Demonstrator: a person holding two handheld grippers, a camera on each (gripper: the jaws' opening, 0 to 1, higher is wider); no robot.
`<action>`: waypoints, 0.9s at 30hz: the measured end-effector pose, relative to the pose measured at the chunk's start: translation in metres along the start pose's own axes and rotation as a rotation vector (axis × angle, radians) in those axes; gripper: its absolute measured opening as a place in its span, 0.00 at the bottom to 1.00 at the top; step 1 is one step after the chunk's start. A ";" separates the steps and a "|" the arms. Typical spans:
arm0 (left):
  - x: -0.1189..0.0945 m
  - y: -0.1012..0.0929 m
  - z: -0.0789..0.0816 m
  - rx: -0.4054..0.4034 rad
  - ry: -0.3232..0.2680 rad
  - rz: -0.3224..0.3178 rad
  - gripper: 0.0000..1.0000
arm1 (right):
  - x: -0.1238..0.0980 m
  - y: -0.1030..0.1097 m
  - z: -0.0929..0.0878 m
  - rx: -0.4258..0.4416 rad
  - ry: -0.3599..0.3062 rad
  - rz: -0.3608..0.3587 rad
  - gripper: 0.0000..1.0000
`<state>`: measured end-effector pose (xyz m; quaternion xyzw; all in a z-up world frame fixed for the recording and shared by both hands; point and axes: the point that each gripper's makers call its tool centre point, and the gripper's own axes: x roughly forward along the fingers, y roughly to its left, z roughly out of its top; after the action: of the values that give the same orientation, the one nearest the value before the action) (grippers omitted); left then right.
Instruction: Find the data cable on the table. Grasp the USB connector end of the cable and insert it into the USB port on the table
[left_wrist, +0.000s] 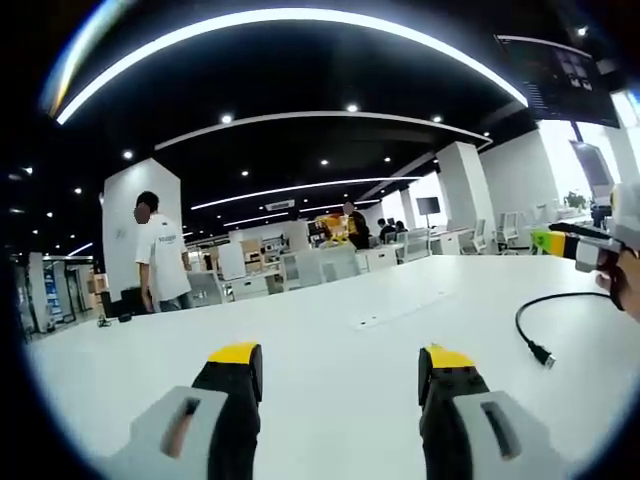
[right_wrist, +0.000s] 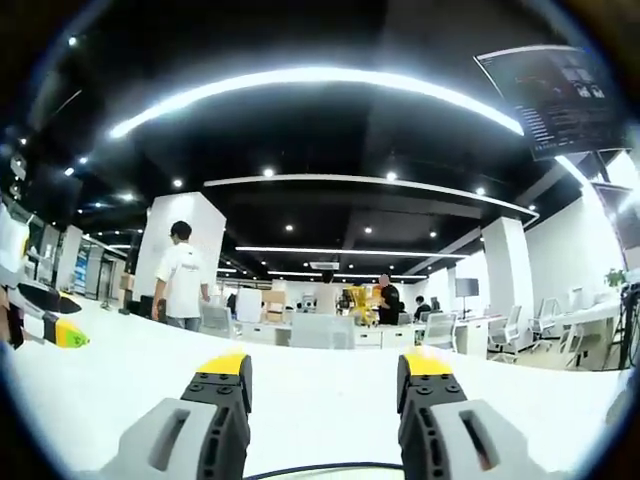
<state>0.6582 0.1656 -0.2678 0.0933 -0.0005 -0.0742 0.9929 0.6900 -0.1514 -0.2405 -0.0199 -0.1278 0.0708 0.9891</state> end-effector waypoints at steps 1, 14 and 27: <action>0.000 0.000 0.000 0.000 0.000 -0.002 0.63 | 0.000 -0.003 0.000 0.009 0.002 -0.005 0.59; 0.002 -0.005 -0.001 0.009 0.005 -0.017 0.63 | 0.008 0.002 -0.024 -0.058 0.115 0.085 0.53; 0.004 -0.005 -0.001 0.018 0.008 -0.024 0.63 | 0.007 0.039 -0.065 -0.300 0.252 0.518 0.47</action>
<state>0.6610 0.1600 -0.2695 0.1026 0.0038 -0.0857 0.9910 0.7081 -0.1135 -0.3035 -0.2058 -0.0042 0.2973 0.9323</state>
